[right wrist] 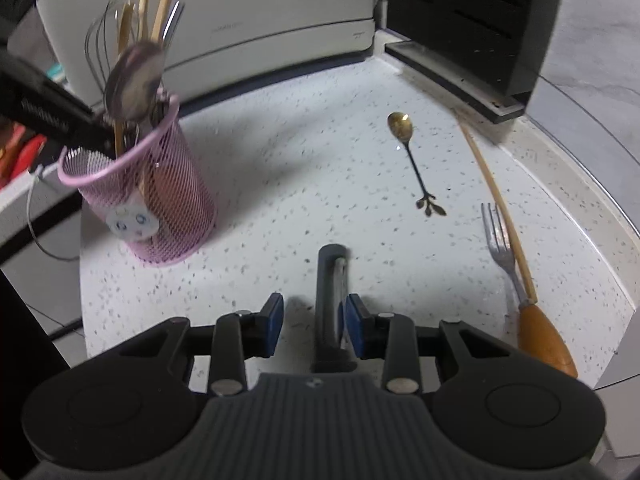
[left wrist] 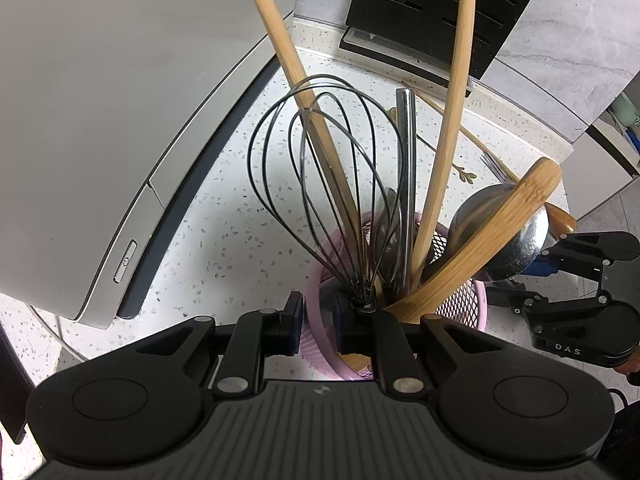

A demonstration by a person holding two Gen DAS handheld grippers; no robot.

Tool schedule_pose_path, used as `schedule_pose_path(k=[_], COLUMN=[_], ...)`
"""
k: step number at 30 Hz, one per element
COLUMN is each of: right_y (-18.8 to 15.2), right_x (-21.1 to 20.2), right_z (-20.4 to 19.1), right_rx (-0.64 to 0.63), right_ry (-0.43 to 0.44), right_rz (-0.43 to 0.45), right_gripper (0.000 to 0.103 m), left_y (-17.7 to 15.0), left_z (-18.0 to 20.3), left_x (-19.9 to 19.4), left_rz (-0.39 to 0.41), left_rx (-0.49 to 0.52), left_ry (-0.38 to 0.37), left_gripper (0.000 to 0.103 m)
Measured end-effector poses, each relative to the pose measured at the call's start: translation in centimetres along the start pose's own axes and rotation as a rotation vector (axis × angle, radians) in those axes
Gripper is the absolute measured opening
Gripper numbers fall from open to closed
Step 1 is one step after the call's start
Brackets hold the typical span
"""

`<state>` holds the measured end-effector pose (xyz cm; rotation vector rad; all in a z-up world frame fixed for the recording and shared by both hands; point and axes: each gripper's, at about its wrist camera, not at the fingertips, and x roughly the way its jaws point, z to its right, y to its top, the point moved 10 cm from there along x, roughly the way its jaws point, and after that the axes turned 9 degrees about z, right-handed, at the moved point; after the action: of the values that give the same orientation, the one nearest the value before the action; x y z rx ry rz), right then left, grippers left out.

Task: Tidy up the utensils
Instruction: 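Move the right gripper to the black-handled peeler and grasp it, then lift the black peeler and carry it toward the pink cup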

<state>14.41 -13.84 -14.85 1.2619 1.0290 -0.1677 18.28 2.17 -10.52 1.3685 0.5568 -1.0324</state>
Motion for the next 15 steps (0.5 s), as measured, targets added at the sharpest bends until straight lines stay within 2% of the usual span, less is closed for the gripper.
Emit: schedule_pose_path(k=[8,10,15], right_y=[-0.19,-0.11,-0.11], right_x=[0.07,0.23,0.24], right_z=[0.44,0.58,0.59], right_rx=[0.007,0.000,-0.010], right_ry=[-0.029,-0.047,-0.062], right_rz=[-0.012,-0.013,-0.010], right_gripper=[0.033,0.026,0.024], left_y=[0.02,0.05,0.04], left_z=[0.23,0.30,0.28], left_x=[-0.14,-0.14,-0.14], left_rz=[0.002,0.003,0.003], left_rx=[0.008,0.010,0.011], left_ry=[0.002,0.004,0.005], left_gripper=[0.016,0.016,0.016])
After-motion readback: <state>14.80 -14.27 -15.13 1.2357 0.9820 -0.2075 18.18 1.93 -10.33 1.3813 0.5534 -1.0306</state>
